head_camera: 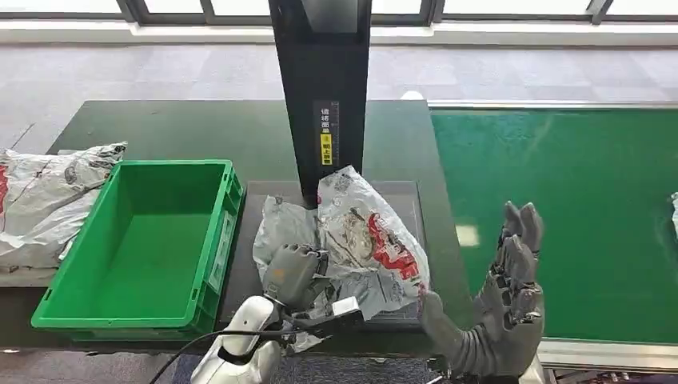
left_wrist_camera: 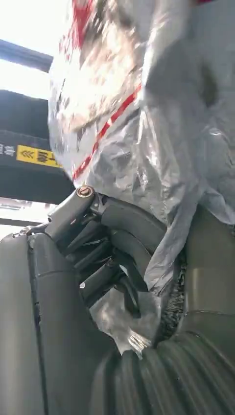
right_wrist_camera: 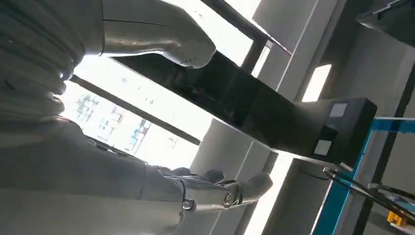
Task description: Moved the parcel from conveyor to table for the left to box.
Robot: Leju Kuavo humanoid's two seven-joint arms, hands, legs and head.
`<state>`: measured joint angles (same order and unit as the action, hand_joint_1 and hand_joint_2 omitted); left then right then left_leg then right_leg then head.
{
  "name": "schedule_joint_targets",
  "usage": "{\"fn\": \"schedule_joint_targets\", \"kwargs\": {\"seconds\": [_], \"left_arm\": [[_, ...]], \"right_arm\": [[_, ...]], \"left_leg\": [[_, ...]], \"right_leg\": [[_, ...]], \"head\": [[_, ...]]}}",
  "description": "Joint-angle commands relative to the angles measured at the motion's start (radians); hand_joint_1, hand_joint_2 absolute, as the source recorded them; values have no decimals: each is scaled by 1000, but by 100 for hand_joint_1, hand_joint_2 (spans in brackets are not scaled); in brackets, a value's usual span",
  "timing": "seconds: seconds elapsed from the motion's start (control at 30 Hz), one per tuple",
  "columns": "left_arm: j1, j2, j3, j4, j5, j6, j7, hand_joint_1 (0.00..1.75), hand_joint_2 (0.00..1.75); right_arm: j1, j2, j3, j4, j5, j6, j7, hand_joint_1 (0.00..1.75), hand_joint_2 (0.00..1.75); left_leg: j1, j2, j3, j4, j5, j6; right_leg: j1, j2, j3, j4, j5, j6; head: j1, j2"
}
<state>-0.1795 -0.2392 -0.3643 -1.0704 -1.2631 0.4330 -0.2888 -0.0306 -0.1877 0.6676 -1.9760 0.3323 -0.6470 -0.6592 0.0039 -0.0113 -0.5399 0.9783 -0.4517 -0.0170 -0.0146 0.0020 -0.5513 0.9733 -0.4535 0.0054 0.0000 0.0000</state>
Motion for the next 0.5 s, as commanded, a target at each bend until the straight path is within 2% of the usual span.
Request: {"fn": "schedule_joint_targets", "kwargs": {"seconds": [0.03, 0.07, 0.17, 0.2, 0.3, 0.33, 0.4, 0.5], "left_arm": [[-3, 11, 33, -22, 3, 2, 1, 175, 175], [10, 15, 38, -47, 13, 19, -9, 175, 175], [76, 13, 76, -222, 95, 241, -73, 175, 175], [120, -6, 124, -339, 143, 265, -143, 175, 175], [172, -19, 156, -435, 178, 265, -192, 175, 175], [194, -44, 189, -462, 199, 265, -243, 175, 175], [195, -47, 192, -462, 200, 265, -246, 175, 175], [202, -90, 259, -463, 217, 265, -311, 175, 175]], "right_arm": [[25, 20, 68, -76, 38, 10, -39, 0, 175], [26, 20, 70, -75, 39, 8, -39, 0, 175], [29, 14, 89, -73, 38, -5, -39, 0, 175], [20, 11, 100, -71, 24, -6, -39, 0, 175], [-1, 10, 108, -59, 8, -11, -39, 0, 175], [-4, 9, 108, -57, 2, -8, -39, 0, 175], [-4, 9, 107, -57, 2, -8, -39, 0, 175], [1, 6, 107, -63, -7, -9, -39, 0, 175]], "left_leg": [[0, 1, -2, 0, 0, 0], [0, 1, -2, 0, 0, 0], [0, 2, -3, 1, -1, 0], [1, 3, -4, 1, -1, 0], [0, 6, -4, 2, -2, 0], [1, 6, -5, 2, -2, 0], [1, 4, -4, 1, -1, 0], [0, 6, -4, 1, -2, 0]], "right_leg": [[0, 0, -3, 1, 0, -1], [0, 0, -2, 0, 0, -1], [0, 1, -3, 1, 0, -1], [1, 2, -4, 1, 0, -1], [0, 4, -6, 2, 0, -1], [1, 5, -6, 2, 0, -1], [0, 3, -4, 1, 0, -1], [1, 4, -5, 1, 0, -1]], "head": [[0, 0], [0, 0], [0, 0], [0, 0], [0, 0], [0, 0], [0, 0], [0, 0]]}}
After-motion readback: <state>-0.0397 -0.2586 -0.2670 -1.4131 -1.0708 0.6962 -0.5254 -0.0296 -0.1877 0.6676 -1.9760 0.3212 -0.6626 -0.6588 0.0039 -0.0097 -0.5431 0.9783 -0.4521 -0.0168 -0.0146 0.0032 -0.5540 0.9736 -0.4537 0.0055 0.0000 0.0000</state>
